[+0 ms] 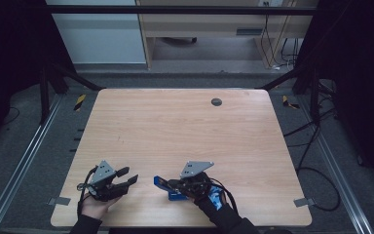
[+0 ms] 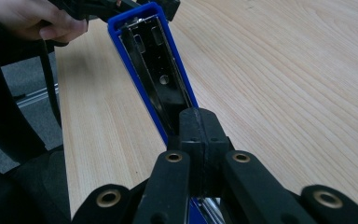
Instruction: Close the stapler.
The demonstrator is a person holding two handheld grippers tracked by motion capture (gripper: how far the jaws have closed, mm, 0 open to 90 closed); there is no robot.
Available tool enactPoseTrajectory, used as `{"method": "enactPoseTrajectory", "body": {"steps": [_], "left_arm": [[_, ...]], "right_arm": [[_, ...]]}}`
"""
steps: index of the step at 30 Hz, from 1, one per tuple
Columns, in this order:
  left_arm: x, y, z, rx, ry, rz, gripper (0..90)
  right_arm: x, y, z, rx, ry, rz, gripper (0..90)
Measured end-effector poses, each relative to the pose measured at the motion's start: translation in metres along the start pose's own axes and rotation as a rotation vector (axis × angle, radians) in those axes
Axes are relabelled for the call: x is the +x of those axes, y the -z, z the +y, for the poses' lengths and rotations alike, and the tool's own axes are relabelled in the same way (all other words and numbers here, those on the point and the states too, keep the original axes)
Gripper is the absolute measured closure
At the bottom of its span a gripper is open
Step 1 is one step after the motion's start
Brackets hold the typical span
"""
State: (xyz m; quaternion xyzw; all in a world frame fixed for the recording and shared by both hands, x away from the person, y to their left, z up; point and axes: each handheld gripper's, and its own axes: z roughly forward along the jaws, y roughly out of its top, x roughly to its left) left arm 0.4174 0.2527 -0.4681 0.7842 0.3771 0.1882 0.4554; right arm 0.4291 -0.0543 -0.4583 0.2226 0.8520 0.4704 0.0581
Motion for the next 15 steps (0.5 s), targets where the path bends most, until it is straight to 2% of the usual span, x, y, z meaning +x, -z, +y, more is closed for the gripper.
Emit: {"method": "enactPoseTrajectory", "body": {"steps": [15], "left_arm": [[0.0,0.001,0.0,-0.003,0.003,0.001,50.2]], "right_arm": [[-0.011,0.018,-0.007,-0.021,-0.045,-0.039,90.0]]}}
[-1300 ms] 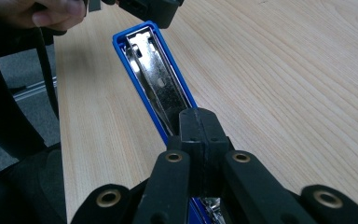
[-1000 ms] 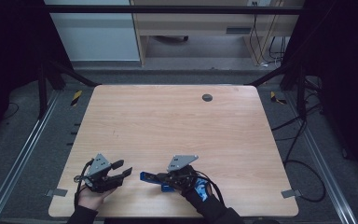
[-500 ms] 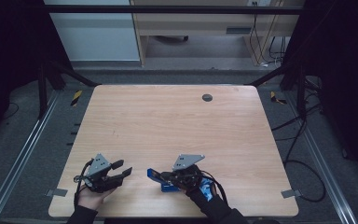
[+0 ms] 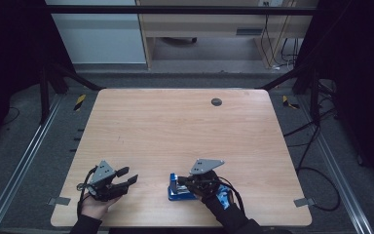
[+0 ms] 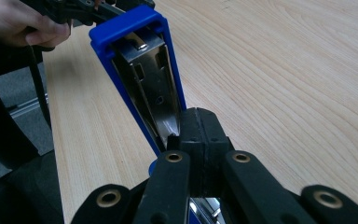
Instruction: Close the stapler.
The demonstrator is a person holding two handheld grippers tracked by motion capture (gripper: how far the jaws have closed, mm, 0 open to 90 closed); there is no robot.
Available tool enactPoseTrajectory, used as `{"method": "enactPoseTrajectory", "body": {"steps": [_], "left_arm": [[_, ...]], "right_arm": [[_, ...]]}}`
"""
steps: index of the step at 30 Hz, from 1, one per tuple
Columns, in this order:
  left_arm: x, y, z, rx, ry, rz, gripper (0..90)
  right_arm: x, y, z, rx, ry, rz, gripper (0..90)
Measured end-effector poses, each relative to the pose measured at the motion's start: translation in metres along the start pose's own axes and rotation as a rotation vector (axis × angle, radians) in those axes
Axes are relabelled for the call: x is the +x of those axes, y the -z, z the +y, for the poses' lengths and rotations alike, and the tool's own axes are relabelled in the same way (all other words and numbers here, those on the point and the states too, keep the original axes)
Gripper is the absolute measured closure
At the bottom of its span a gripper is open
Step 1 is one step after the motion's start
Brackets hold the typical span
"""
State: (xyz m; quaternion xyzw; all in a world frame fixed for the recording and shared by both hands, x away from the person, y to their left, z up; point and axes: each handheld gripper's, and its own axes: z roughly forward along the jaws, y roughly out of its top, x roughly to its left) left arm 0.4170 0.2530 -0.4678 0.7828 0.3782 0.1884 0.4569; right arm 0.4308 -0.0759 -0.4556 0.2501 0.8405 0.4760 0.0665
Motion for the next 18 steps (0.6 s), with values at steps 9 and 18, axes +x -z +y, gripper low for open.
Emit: {"method": "enactPoseTrajectory", "body": {"steps": [9,18], "left_arm": [[0.0,0.002,0.0,-0.006,0.001,0.0,50.2],[-0.001,0.003,0.0,-0.013,0.002,0.004,50.2]], "right_arm": [[-0.002,0.001,0.0,0.007,-0.001,-0.007,90.0],[-0.006,0.013,0.007,-0.026,-0.004,-0.035,90.0]]}}
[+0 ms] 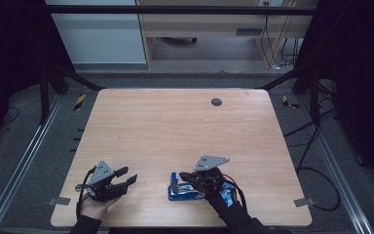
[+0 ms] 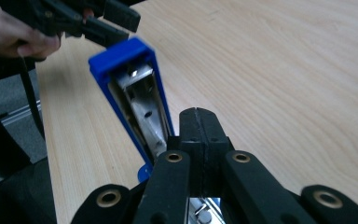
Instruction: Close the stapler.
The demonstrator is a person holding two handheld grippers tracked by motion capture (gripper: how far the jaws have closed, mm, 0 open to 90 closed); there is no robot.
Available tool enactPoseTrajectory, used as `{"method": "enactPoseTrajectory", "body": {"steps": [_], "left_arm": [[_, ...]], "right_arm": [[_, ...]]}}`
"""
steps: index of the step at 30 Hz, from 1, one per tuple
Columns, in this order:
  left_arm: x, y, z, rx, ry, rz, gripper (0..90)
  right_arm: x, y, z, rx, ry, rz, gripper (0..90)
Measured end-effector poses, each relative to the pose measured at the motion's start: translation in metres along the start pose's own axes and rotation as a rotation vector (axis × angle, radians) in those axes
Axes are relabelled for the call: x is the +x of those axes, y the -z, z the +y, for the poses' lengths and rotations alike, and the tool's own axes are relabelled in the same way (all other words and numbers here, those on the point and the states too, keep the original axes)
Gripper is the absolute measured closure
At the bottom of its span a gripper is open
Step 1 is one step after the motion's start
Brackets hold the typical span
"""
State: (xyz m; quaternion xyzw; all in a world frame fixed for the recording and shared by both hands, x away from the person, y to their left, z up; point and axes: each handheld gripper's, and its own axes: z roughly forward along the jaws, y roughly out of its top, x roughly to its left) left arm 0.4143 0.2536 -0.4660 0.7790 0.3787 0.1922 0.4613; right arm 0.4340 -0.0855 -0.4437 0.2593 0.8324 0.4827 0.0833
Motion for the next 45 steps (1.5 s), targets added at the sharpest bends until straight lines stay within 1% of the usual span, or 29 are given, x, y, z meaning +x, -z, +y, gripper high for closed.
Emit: {"method": "enactPoseTrajectory", "body": {"steps": [5,9,13,16,18,22,28,31,33,36,39,43,45], "left_arm": [[-0.002,0.0,0.001,-0.004,-0.008,0.005,50.2],[-0.001,-0.001,0.001,-0.002,-0.008,0.012,50.1],[-0.001,-0.001,0.001,-0.001,-0.007,0.015,50.1],[-0.001,-0.001,0.001,-0.002,-0.009,0.015,50.1],[-0.001,0.0,0.001,-0.002,-0.01,0.016,50.1],[-0.001,0.0,0.001,-0.002,-0.01,0.016,50.1],[-0.001,-0.001,0.001,0.002,-0.008,0.023,50.2],[-0.001,-0.001,0.0,0.009,-0.01,0.025,50.2],[-0.001,-0.001,0.0,0.009,-0.009,0.024,49.9],[-0.001,-0.001,0.0,0.006,-0.01,0.031,49.0],[-0.001,-0.001,0.0,0.006,-0.008,0.041,46.6],[-0.002,-0.002,-0.001,0.012,-0.013,0.051,44.9],[-0.002,-0.003,-0.002,0.019,-0.015,0.044,44.7]], "right_arm": [[0.0,0.007,0.011,-0.039,0.003,-0.009,90.0],[0.003,0.012,0.02,-0.055,0.018,-0.007,90.0],[0.006,0.017,0.032,-0.091,0.02,0.003,90.0],[0.01,0.016,0.04,-0.092,0.035,0.011,90.0],[0.014,0.014,0.046,-0.097,0.045,0.024,90.0],[0.02,0.011,0.05,-0.085,0.06,0.044,90.0],[0.027,0.007,0.048,-0.054,0.076,0.062,90.0],[0.027,0.008,0.046,-0.051,0.075,0.066,90.0],[0.027,0.01,0.044,-0.048,0.074,0.06,90.0],[0.024,0.013,0.039,-0.035,0.072,0.048,90.0],[0.018,0.018,0.031,-0.038,0.051,0.038,90.0],[0.012,0.023,0.021,-0.027,0.031,0.021,90.0],[0.008,0.024,0.016,-0.019,0.021,0.015,90.0]]}}
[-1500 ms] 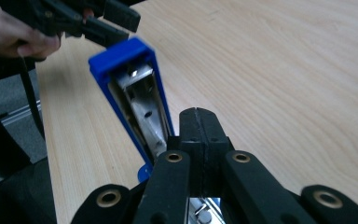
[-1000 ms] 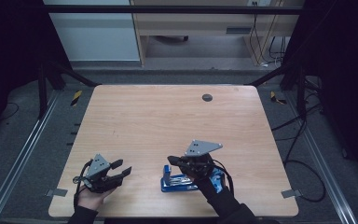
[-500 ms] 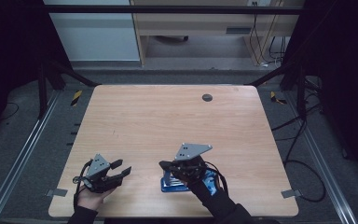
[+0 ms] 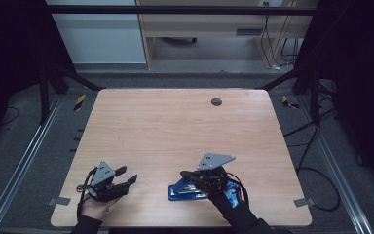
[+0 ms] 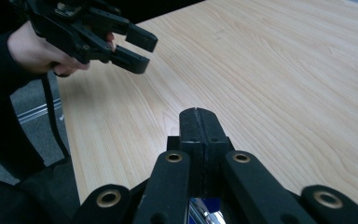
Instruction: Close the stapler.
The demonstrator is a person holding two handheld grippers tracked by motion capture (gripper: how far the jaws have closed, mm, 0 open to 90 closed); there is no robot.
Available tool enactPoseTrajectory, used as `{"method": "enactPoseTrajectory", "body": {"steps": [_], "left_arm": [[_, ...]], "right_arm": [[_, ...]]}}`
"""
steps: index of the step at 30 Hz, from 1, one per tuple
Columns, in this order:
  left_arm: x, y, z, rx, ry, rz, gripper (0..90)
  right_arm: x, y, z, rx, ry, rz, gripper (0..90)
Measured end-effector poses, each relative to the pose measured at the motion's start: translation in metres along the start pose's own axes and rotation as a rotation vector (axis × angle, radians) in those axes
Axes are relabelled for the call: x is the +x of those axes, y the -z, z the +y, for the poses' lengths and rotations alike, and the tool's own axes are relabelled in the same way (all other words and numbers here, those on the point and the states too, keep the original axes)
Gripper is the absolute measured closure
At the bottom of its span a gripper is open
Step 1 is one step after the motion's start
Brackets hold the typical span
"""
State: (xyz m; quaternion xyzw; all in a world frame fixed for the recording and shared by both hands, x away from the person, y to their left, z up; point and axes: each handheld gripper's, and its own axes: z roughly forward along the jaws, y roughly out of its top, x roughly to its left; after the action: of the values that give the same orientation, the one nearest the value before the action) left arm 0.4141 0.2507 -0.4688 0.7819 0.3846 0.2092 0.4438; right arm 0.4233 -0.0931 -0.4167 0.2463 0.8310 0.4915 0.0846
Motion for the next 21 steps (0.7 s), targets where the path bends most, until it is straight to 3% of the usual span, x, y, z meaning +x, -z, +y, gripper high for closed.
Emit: {"method": "enactPoseTrajectory", "body": {"steps": [9,21], "left_arm": [[-0.001,-0.005,-0.002,0.037,0.019,-0.025,38.4],[0.0,-0.005,-0.003,0.004,0.002,-0.003,35.3]], "right_arm": [[-0.008,0.005,-0.017,0.018,-0.034,-0.013,90.0],[-0.015,0.011,-0.034,0.044,-0.069,-0.031,90.0]]}}
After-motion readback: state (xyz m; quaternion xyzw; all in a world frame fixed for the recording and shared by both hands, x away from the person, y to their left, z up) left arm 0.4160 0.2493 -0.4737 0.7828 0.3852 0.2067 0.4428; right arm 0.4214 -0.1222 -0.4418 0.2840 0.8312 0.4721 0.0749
